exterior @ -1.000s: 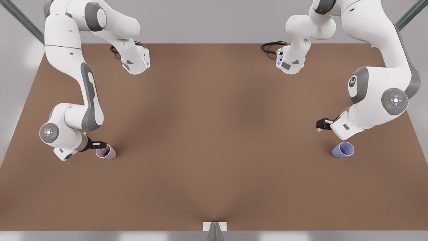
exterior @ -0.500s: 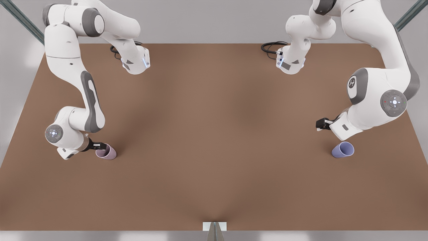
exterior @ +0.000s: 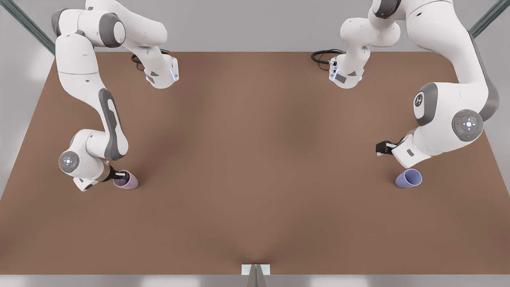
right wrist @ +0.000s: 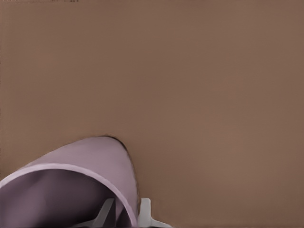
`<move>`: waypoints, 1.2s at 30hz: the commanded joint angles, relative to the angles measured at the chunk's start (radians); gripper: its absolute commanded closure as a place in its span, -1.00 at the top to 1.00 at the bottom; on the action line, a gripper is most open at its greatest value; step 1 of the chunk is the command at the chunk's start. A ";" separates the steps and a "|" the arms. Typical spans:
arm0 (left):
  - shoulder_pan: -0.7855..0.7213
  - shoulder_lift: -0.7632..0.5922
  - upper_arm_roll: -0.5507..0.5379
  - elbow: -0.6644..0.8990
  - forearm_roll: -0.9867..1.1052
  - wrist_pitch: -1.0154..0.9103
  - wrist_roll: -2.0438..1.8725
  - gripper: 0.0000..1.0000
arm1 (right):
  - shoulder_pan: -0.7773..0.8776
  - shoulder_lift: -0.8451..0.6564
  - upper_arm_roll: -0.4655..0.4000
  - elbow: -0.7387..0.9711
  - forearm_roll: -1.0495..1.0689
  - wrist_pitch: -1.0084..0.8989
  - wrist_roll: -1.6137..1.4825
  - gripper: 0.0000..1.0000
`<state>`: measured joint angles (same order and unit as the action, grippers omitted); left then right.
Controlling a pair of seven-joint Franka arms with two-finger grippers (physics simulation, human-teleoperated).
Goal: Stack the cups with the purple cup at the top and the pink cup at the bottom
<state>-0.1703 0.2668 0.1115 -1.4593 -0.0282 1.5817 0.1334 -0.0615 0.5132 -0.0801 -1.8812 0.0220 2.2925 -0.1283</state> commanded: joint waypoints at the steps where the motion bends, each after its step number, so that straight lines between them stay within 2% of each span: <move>1: 0.000 -0.001 0.001 0.000 0.001 -0.003 0.000 1.00 | 0.000 -0.001 -0.001 0.001 0.013 0.001 0.010 -0.36; 3: 0.000 -0.001 0.001 0.000 0.001 -0.003 0.000 1.00 | 0.000 0.001 0.000 0.001 0.013 0.001 0.010 -0.57; 13: 0.000 -0.006 0.007 -0.018 0.002 0.000 -0.015 1.00 | 0.020 -0.047 0.002 0.036 0.018 -0.041 -0.005 -0.57; 20: 0.002 -0.020 0.031 -0.039 0.011 0.014 -0.014 1.00 | 0.219 -0.122 0.007 0.063 0.056 -0.128 0.067 -0.57; 24: 0.012 -0.015 0.054 -0.075 0.013 0.098 -0.014 1.00 | 0.390 -0.122 0.007 0.094 0.118 -0.159 0.263 -0.57; 29: 0.014 -0.012 0.056 -0.079 0.033 0.110 -0.009 1.00 | 0.584 -0.090 0.008 0.165 0.148 -0.171 0.561 -0.57; 32: 0.025 -0.012 0.057 -0.079 0.039 0.116 -0.003 1.00 | 0.680 -0.010 0.017 0.283 0.161 -0.182 0.725 -0.57; 33: 0.034 -0.009 0.076 -0.079 0.037 0.118 0.002 1.00 | 0.672 0.022 0.077 0.333 0.151 -0.183 0.806 -0.57; 36: 0.060 0.017 0.085 -0.082 0.030 0.144 0.078 1.00 | 0.726 0.103 0.088 0.432 0.150 -0.183 0.940 -0.57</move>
<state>-0.1135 0.2801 0.1941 -1.5422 0.0025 1.6974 0.1374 0.6573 0.6051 0.0030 -1.4712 0.1755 2.1247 0.2291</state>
